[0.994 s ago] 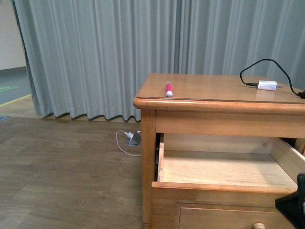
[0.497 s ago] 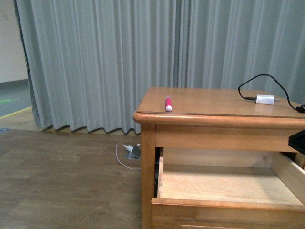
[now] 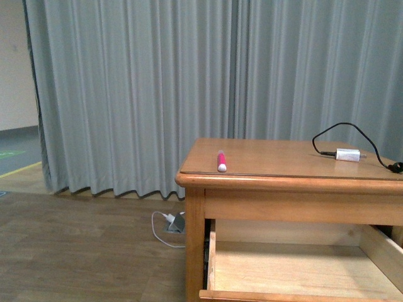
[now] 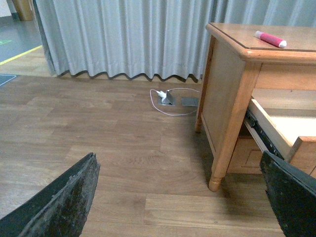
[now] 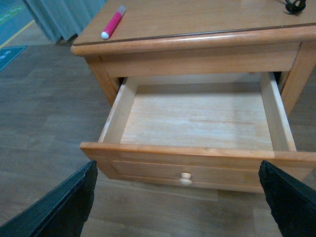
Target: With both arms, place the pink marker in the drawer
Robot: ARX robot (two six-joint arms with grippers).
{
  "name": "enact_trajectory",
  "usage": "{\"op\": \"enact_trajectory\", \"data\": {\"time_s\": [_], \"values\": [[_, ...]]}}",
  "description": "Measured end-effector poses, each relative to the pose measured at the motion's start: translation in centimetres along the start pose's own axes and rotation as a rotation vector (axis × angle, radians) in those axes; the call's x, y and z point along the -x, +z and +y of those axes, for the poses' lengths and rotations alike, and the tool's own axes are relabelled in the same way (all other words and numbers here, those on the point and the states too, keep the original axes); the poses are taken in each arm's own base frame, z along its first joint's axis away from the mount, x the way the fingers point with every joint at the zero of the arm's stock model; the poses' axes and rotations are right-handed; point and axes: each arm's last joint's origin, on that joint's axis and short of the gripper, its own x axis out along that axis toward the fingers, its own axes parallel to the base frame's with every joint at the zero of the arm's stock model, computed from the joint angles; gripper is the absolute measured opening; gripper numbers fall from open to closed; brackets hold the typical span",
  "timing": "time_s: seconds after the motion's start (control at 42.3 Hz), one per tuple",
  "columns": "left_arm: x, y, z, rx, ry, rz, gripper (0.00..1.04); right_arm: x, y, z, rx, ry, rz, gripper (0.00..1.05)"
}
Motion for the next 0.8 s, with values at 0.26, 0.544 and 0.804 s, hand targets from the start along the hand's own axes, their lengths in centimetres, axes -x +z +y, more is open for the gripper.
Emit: {"op": "enact_trajectory", "data": {"time_s": [0.26,0.544,0.804], "values": [[0.0,0.0,0.0,0.000,0.000,0.000,0.99,1.2,-0.8,0.3,0.008,0.036,0.020,0.96],[-0.4,-0.1,-0.8,0.038,-0.040,0.276,0.99,1.2,-0.9,0.3,0.008,0.036,0.021,0.96],[-7.1,8.2,-2.6,0.018,-0.101,0.148,0.99,1.2,-0.9,0.3,0.008,0.036,0.022,0.96]]}}
